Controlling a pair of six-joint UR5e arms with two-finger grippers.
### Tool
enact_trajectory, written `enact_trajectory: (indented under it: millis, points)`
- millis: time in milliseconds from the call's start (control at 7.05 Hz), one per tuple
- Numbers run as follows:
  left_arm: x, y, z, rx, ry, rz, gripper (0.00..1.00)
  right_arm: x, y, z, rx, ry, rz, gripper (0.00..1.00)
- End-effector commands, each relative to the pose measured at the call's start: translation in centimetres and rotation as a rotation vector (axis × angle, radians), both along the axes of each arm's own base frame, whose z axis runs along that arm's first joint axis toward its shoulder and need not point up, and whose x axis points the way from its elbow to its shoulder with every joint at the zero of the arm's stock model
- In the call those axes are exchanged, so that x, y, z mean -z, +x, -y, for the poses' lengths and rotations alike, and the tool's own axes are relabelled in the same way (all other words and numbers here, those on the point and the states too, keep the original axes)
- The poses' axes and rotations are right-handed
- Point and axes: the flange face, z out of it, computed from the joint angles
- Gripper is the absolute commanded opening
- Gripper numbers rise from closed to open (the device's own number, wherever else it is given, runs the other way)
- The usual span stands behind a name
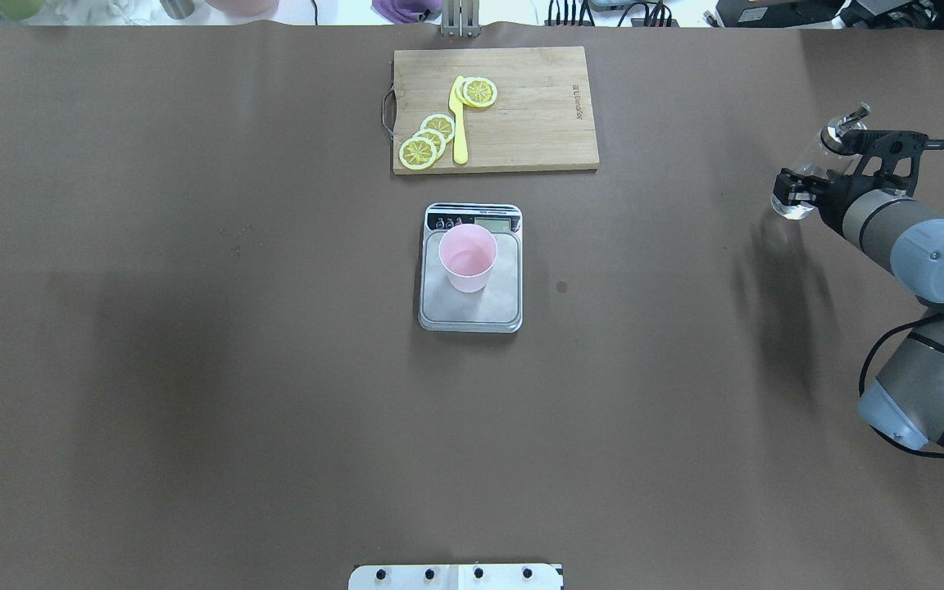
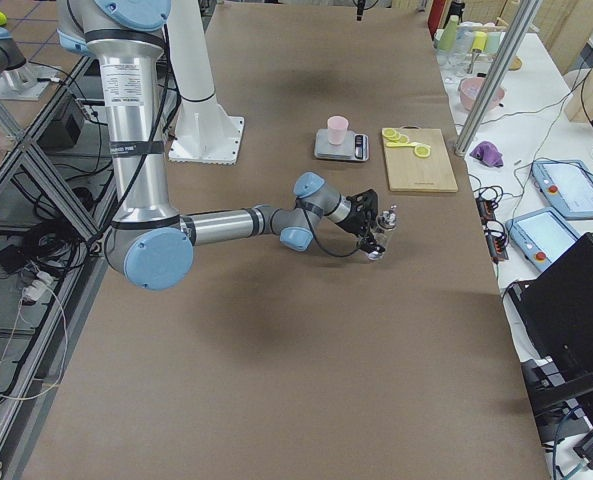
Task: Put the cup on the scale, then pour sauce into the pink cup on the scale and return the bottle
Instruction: 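Carry the upright glass bottle with the right gripper farther from the cup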
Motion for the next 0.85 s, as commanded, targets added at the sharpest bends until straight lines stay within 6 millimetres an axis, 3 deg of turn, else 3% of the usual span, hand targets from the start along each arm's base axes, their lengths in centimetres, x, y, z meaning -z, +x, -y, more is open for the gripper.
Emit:
enact_trajectory:
  millis: [0, 710]
  points:
    - [-0.02, 0.01, 0.05, 0.0, 0.0, 0.0, 0.99, -0.55, 0.08, 0.13, -0.02, 0.004, -0.012, 0.0]
    - [-0.02, 0.01, 0.05, 0.0, 0.0, 0.0, 0.99, -0.83, 0.12, 0.25, -0.03, 0.006, -0.02, 0.0]
